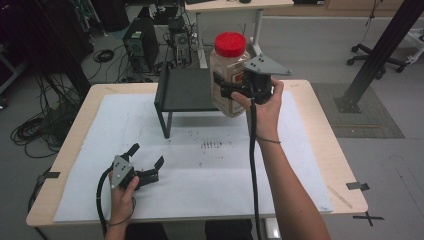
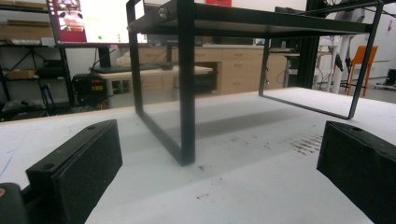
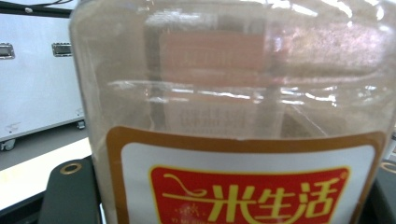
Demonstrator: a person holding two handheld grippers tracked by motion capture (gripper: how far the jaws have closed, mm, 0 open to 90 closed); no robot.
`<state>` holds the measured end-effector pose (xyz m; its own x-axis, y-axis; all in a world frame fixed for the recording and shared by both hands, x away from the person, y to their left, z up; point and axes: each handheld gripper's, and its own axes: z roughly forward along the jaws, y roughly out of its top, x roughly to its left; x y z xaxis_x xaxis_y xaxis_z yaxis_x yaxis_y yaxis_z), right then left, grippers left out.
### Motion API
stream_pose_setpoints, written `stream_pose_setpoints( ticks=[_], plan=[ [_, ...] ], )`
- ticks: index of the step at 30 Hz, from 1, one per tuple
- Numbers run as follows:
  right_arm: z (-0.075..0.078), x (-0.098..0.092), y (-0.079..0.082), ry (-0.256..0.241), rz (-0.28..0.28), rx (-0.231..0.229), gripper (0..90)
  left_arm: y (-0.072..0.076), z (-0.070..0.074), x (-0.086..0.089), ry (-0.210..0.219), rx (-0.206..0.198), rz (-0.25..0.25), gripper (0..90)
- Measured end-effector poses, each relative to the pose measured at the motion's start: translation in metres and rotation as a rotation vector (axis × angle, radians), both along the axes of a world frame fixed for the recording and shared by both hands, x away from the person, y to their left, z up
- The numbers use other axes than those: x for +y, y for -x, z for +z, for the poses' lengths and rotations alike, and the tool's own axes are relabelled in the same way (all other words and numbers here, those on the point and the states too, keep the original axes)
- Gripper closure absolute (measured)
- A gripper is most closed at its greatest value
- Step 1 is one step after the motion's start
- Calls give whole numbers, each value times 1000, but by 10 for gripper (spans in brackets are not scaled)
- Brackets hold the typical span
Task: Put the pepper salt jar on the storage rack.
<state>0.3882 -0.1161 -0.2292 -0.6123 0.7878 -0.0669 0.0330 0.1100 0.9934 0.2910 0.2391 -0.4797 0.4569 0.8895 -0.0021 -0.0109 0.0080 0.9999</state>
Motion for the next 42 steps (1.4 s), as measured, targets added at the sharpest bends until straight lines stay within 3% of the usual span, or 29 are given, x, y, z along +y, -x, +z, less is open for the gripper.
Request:
stream_pose_setpoints(
  ticks=[26, 42],
  plan=[
    [-10, 0, -44, -3, -24, 33, 255, 0, 0, 0, 3, 1, -1, 2],
    [-15, 4, -59, -5, -49, 33, 254, 0, 0, 0, 1, 0, -1, 2]
  ],
)
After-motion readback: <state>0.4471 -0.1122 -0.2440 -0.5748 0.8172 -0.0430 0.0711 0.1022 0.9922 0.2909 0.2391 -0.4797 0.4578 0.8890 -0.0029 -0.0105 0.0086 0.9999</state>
